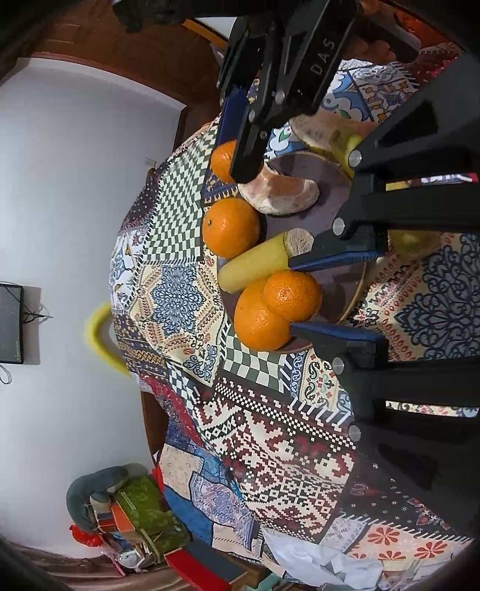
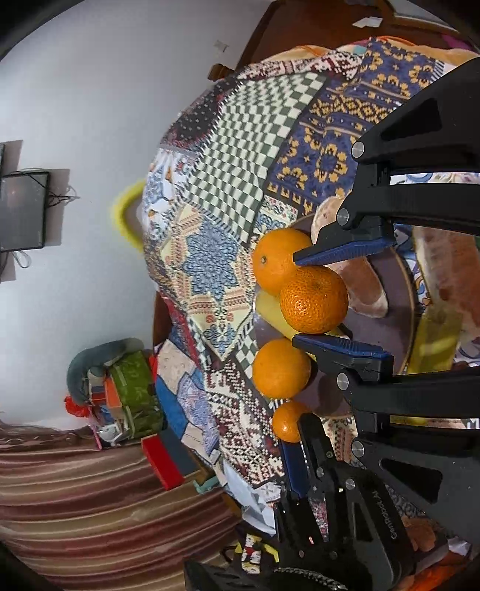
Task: Organize fruits
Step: 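Lift and carry both mandarins over the dark plate with both grippers, then open both grippers to drop the mandarins onto the plate, then move the right gripper to the large pomelo segment while the left approaches the green corn cob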
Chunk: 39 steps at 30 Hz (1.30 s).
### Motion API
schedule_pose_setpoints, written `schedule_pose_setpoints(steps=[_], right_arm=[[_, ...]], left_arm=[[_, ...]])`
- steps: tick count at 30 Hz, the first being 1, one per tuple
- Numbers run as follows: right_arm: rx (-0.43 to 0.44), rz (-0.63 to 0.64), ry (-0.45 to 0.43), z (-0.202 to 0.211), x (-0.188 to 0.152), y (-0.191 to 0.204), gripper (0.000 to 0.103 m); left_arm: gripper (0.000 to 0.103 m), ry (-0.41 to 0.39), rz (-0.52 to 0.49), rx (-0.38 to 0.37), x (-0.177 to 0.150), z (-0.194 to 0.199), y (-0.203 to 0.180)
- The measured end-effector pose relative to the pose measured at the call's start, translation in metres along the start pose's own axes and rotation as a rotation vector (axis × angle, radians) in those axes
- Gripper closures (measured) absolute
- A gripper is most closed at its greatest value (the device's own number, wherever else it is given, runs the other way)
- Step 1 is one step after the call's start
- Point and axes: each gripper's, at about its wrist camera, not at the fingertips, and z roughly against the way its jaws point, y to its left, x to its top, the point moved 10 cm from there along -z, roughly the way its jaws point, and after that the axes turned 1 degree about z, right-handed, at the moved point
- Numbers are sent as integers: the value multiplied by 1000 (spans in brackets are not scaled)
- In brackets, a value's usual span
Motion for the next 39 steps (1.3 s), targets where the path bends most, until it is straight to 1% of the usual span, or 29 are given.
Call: schedule_pose_setpoints(steps=[8, 14, 19, 21, 23, 24, 31, 33, 35, 37, 39], right_arm=[[10, 6, 79, -27, -12, -1, 69], [9, 22, 105, -37, -15, 0, 68], [13, -1, 114, -39, -15, -4, 68], [11, -6, 122, -40, -16, -5, 66], [7, -16, 116, -37, -15, -7, 53], [0, -17, 100, -32, -13, -8, 51], [-31, -10, 49, -2, -10, -14, 51], [-48, -1, 47, 11, -17, -18, 51], [-73, 9, 49, 19, -24, -21, 51], [-88, 21, 64, 28, -38, -24, 51], [-103, 25, 78, 32, -49, -27, 51]], left_arm=[[75, 43, 4, 2, -7, -19, 4], [75, 61, 1, 2, -9, -26, 2], [75, 75, -3, 2, -11, -29, 1], [73, 88, 7, -6, -12, -31, 2], [64, 101, 28, -20, -13, -30, 2], [64, 99, 32, -22, -13, -29, 3], [63, 80, 22, -13, -15, -7, 3], [61, 77, 14, -10, -20, 2, 3], [56, 78, 13, -8, -26, 9, 4], [53, 81, 19, -11, -32, 14, 5], [52, 89, 19, -16, -40, 20, 5]])
